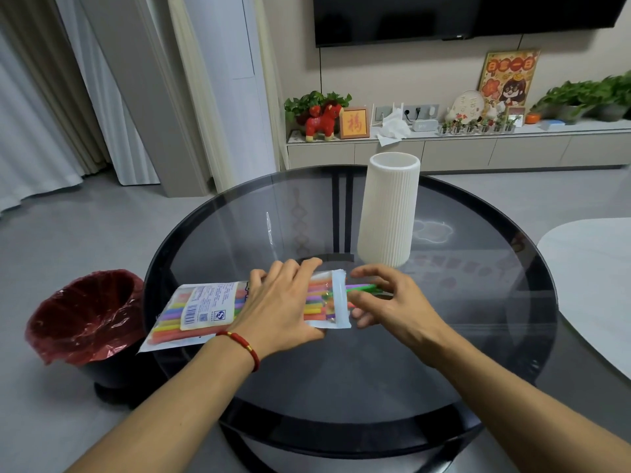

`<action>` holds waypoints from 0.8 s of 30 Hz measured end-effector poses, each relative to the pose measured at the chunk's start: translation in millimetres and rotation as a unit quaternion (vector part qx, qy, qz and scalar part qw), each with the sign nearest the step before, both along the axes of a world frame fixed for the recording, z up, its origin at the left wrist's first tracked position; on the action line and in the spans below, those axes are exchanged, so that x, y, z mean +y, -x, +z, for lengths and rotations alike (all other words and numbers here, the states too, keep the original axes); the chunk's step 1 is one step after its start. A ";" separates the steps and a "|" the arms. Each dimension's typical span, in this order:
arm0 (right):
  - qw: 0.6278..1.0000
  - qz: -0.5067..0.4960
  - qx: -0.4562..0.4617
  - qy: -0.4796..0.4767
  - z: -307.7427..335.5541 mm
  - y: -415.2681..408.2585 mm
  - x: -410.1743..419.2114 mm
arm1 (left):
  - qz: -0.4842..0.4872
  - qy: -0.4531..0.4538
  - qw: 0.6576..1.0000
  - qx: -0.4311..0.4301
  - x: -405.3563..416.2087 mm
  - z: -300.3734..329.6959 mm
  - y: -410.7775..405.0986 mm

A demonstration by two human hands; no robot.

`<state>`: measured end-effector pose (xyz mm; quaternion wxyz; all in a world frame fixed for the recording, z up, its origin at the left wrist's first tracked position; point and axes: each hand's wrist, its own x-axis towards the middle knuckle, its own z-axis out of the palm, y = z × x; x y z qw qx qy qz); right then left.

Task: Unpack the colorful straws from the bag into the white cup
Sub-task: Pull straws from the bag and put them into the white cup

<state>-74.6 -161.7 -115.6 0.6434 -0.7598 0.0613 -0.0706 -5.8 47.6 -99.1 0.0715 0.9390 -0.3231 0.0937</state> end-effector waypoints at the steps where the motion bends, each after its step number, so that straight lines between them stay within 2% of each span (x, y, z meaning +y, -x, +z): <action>1: 1.000 -0.008 -0.013 0.008 -0.9 -0.2 3.6 | -0.003 0.002 1.000 0.001 -1.4 0.3 0.6; 4: 0.997 -0.052 -0.041 0.033 0.0 -3.1 1.2 | 0.000 -0.007 1.000 0.004 -0.6 2.7 0.3; 6: 0.997 -0.071 -0.039 0.016 4.3 -2.9 -9.9 | 0.011 -0.025 1.000 0.010 4.6 4.5 -2.2; 10: 0.997 -0.062 -0.034 0.006 8.6 1.2 -22.0 | 0.001 -0.073 0.996 0.054 12.1 4.6 -1.8; 14: 1.000 -0.013 -0.016 -0.002 6.0 1.2 -9.8 | -0.052 0.014 0.993 0.103 -8.1 8.2 13.4; 16: 0.999 0.009 -0.016 -0.035 8.4 1.6 -7.4 | -0.058 0.044 0.994 0.085 -17.3 8.9 14.6; 20: 0.989 -0.008 -0.029 -0.147 19.3 4.7 -21.4 | -0.052 0.024 0.997 0.059 -17.3 5.5 7.9; 24: 0.949 -0.080 -0.024 -0.303 30.5 7.6 -40.2 | -0.029 0.013 0.998 0.061 -15.7 3.0 4.5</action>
